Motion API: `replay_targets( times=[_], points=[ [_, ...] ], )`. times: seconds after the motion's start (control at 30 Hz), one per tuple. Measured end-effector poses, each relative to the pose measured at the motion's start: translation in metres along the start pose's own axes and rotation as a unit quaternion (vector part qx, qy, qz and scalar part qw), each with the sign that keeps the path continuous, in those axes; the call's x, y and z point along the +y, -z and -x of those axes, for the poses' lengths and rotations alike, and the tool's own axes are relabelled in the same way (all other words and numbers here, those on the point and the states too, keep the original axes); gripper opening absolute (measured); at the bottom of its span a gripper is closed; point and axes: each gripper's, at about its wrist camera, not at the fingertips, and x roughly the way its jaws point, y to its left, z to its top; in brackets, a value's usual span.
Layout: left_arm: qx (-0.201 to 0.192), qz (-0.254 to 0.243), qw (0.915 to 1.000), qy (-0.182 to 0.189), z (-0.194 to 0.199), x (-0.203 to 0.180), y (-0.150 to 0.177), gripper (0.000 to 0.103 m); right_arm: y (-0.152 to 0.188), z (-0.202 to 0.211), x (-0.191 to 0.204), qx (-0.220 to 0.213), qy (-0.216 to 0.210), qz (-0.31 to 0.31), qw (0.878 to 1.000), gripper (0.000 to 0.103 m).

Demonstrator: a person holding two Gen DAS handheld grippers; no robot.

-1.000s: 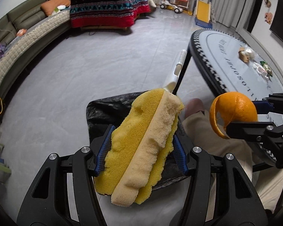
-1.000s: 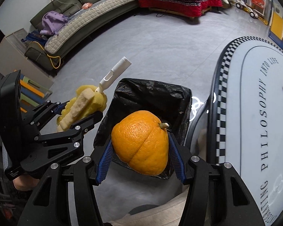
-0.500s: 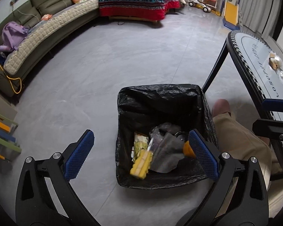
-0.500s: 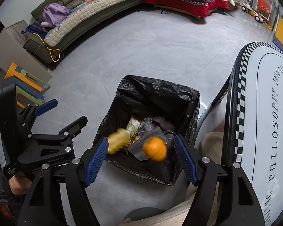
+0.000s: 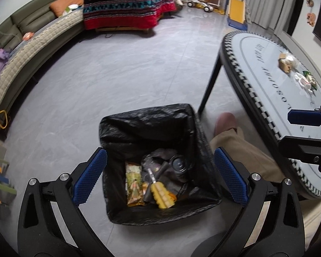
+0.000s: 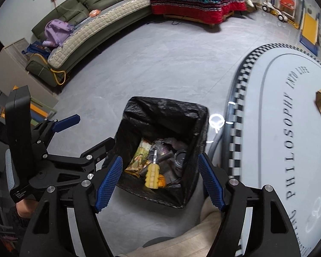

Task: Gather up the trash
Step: 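Open both tools over the bin to drop the sponge and orange, then grasp the cardboard piece with the left tool while the right tool grasps the white glove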

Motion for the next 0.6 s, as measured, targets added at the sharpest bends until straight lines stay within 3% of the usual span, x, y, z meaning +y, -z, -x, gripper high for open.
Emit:
replay_targets(
  times=[0.3, 0.6],
  points=[
    [-0.013, -0.072, 0.9964, 0.043, -0.014, -0.092, -0.054, 0.097, -0.001, 0.035, -0.092, -0.023, 0.037, -0.07, 0.997, 0.074],
    [0.003, -0.128, 0.9876, 0.091, -0.048, -0.181, -0.1, 0.097, 0.004, 0.061, -0.191, -0.038, 0.071, -0.141, 0.987, 0.074]
  ],
)
